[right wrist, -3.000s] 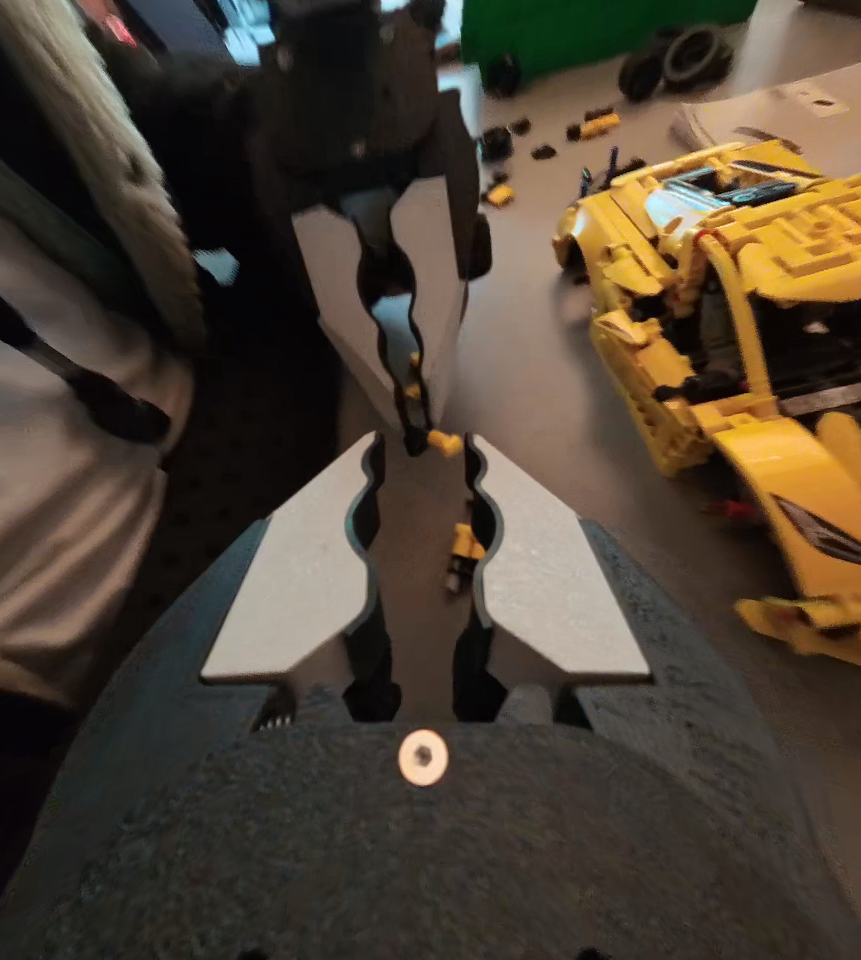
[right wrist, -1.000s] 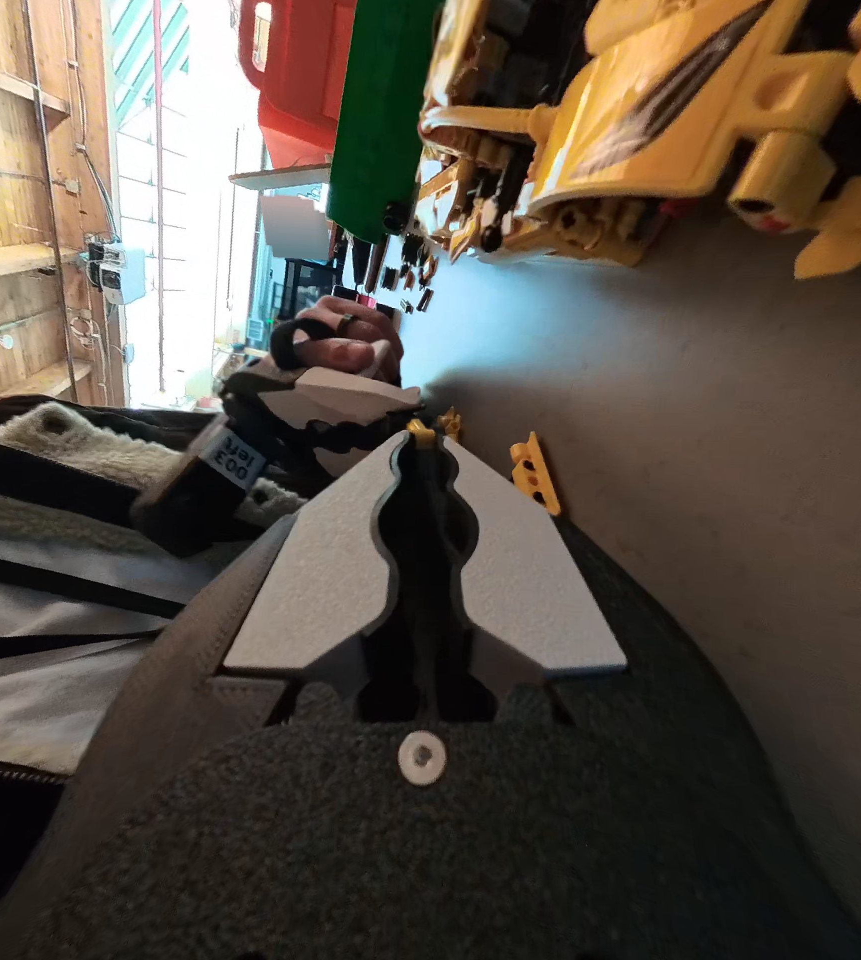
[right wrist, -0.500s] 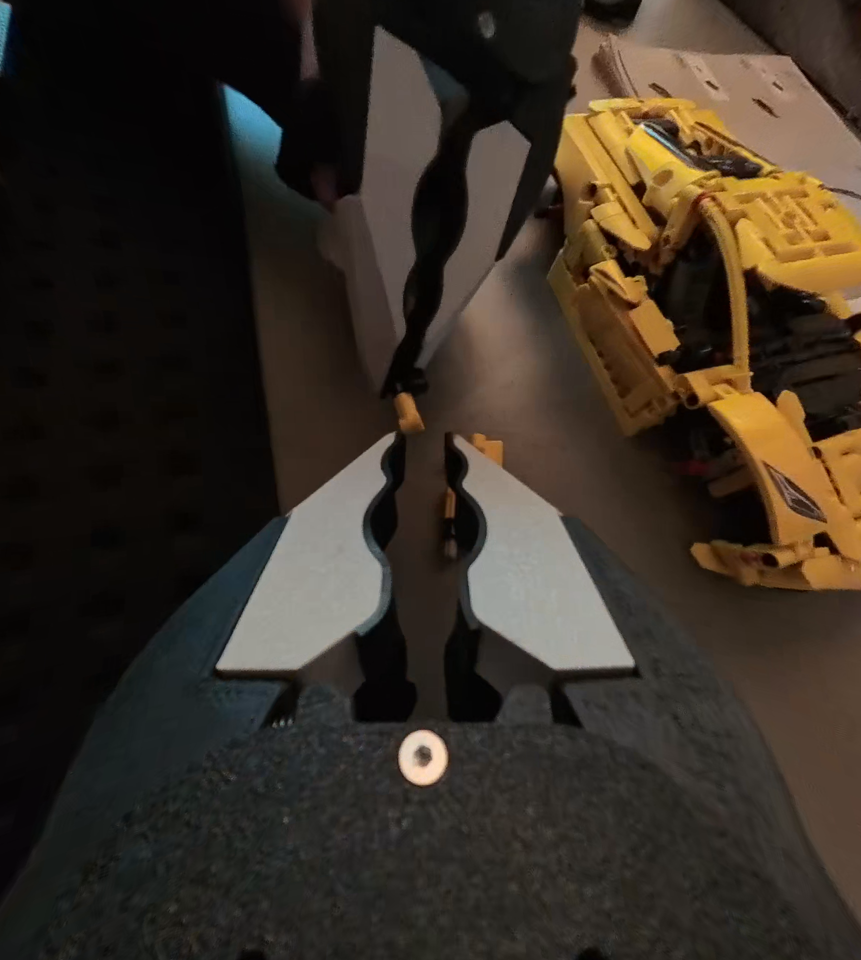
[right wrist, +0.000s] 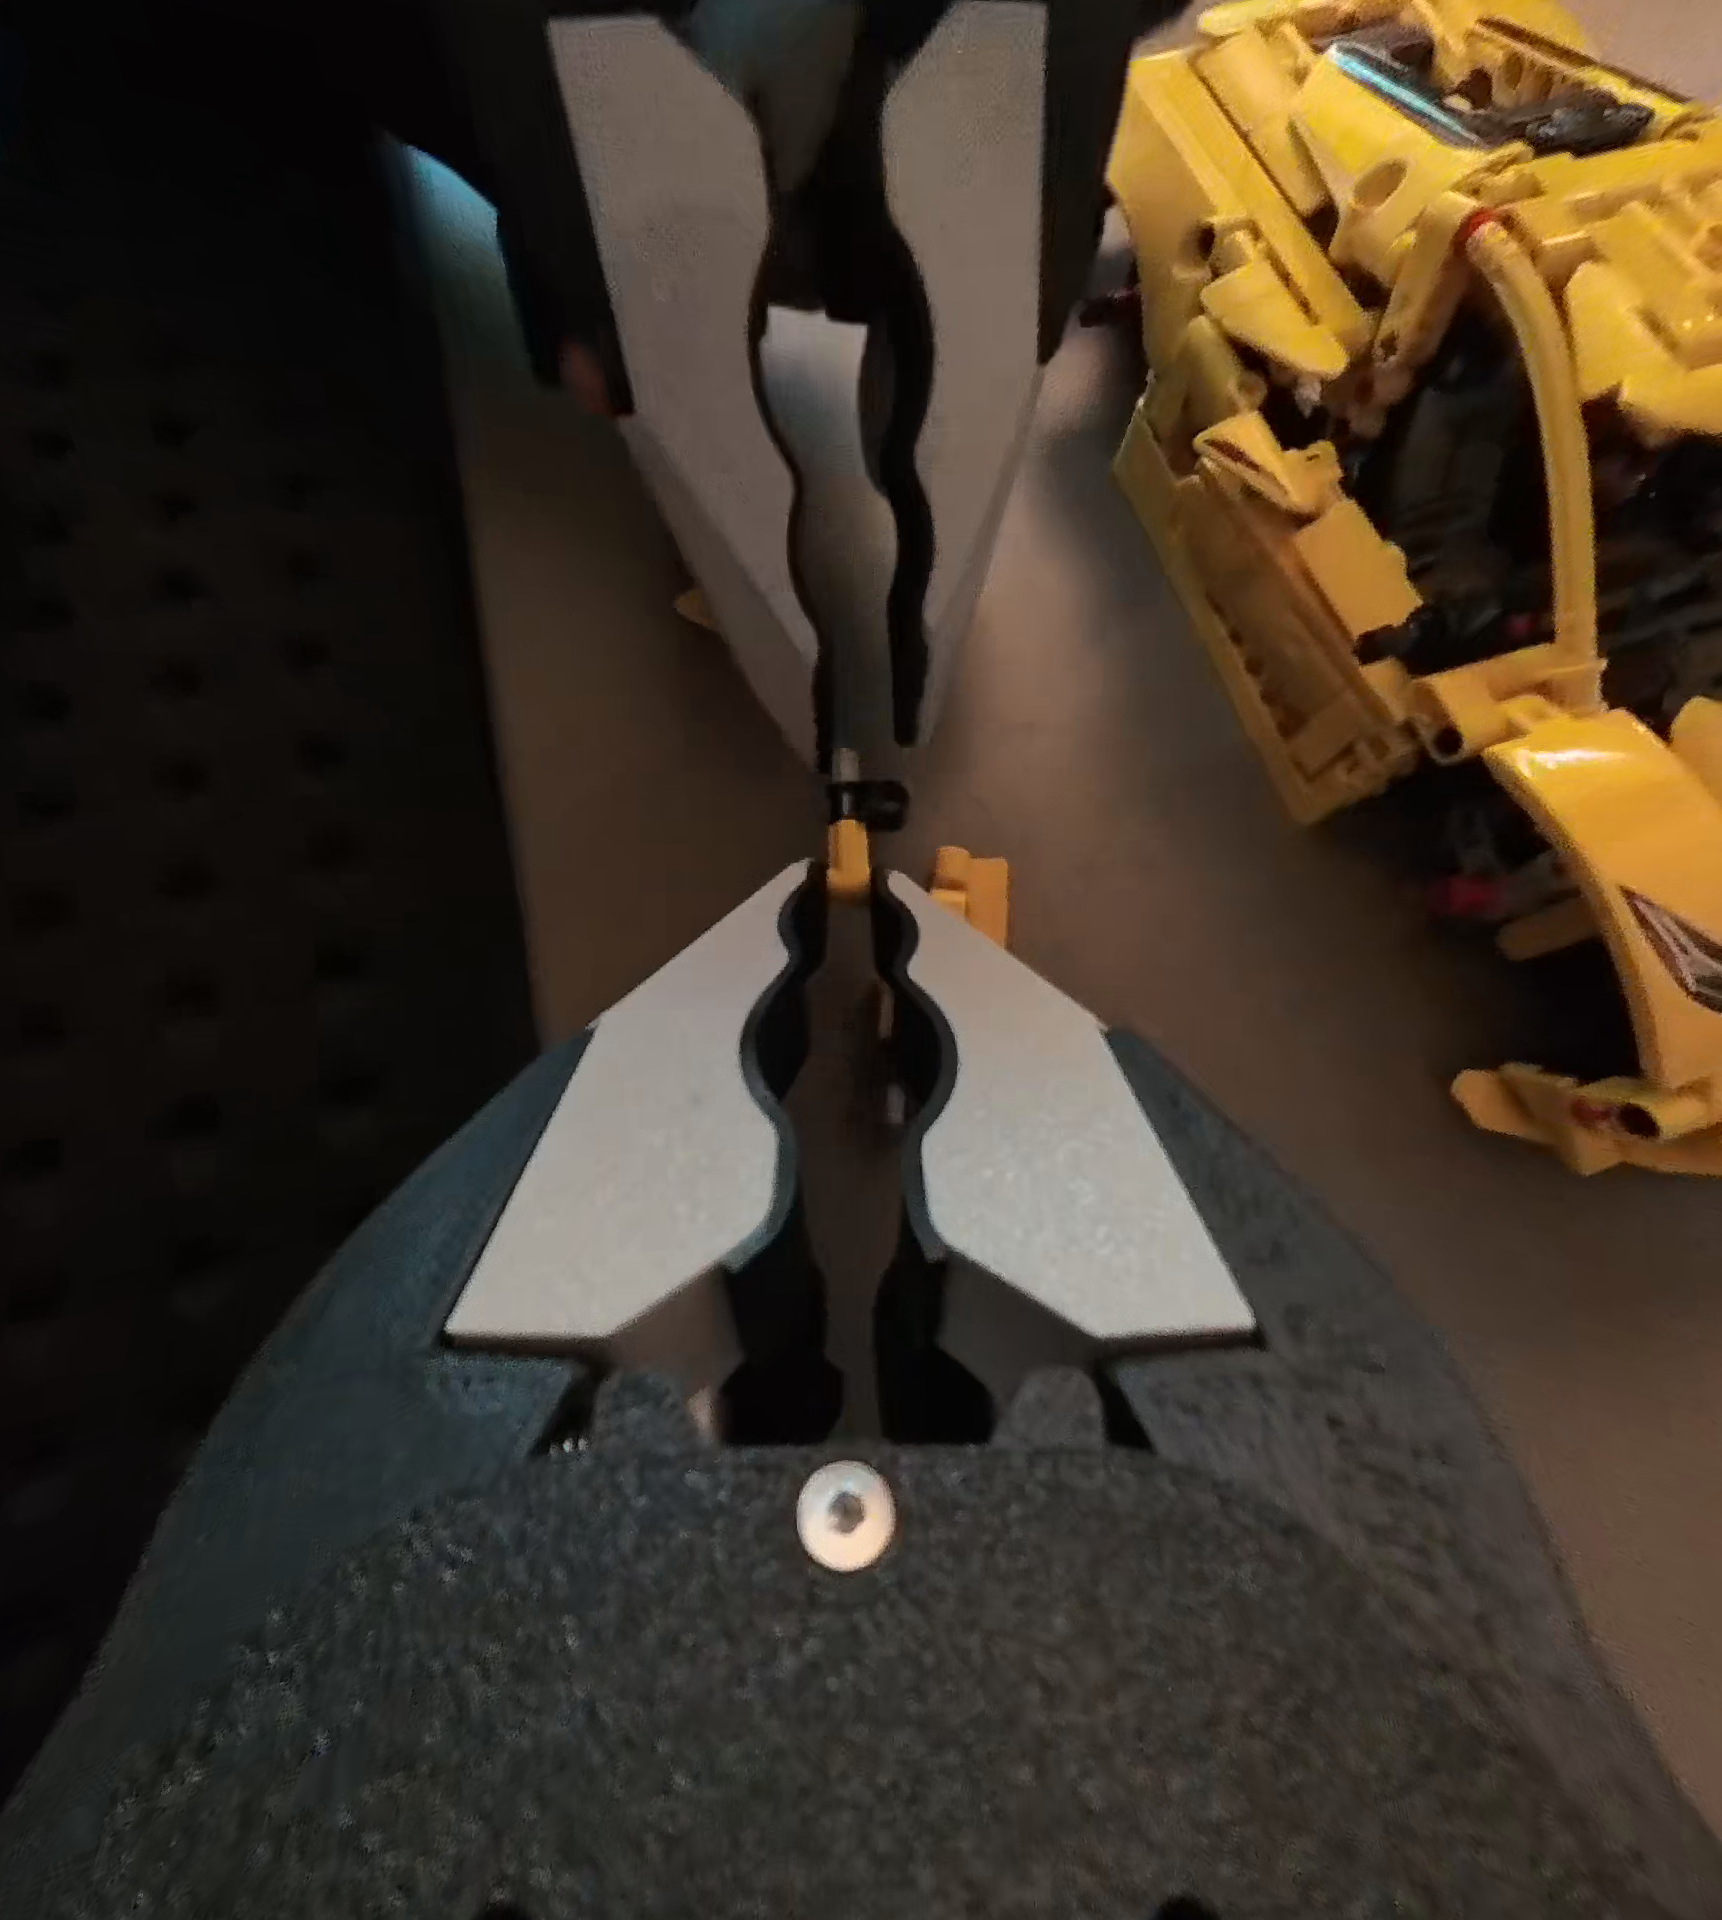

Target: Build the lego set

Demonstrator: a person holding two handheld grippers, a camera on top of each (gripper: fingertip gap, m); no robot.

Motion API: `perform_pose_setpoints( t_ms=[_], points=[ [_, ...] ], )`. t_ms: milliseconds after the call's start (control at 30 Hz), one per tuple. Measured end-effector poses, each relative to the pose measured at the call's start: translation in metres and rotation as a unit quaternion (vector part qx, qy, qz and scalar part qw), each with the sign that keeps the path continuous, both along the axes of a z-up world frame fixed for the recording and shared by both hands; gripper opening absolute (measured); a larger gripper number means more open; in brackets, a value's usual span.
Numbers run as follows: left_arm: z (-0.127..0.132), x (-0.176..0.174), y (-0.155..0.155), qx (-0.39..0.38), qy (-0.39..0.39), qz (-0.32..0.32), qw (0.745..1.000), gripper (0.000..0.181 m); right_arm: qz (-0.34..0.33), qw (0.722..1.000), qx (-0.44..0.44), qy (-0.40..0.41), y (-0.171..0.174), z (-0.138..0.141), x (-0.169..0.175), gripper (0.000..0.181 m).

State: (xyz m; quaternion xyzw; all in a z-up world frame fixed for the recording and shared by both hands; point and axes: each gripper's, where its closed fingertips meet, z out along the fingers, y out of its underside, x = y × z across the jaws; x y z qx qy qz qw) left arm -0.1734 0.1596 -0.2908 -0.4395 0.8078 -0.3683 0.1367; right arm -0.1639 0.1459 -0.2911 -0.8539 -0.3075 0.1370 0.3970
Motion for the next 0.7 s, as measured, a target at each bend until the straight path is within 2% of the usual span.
perform_pose_setpoints(
  t_ms=[167, 300, 367, 533, 633, 700],
  points=[
    [-0.003, -0.002, -0.002, 0.071, -0.027, -0.028, 0.997, 0.016, -0.001, 0.999, -0.029, 0.018, -0.001, -0.004, -0.004, 0.008],
    [-0.004, -0.003, -0.013, 0.093, -0.040, -0.055, 0.993, 0.017, -0.010, 0.999, -0.037, 0.028, 0.000, -0.004, -0.005, 0.008],
    [-0.005, 0.001, -0.010, 0.117, -0.051, -0.054, 0.990, 0.007, -0.012, 0.999, -0.036, 0.017, 0.000, -0.006, -0.004, 0.008],
    [-0.009, -0.002, -0.012, 0.134, -0.054, -0.085, 0.986, 0.005, -0.010, 1.000, -0.019, 0.013, 0.001, -0.004, -0.003, 0.009],
    [-0.009, -0.005, -0.010, 0.128, -0.036, -0.102, 0.986, 0.005, -0.024, 0.999, 0.029, 0.027, 0.006, 0.013, 0.003, 0.018],
    [-0.010, -0.005, -0.006, 0.132, -0.025, -0.111, 0.985, 0.005, -0.036, 0.999, 0.026, 0.015, 0.008, 0.009, 0.011, 0.028]
  ],
)
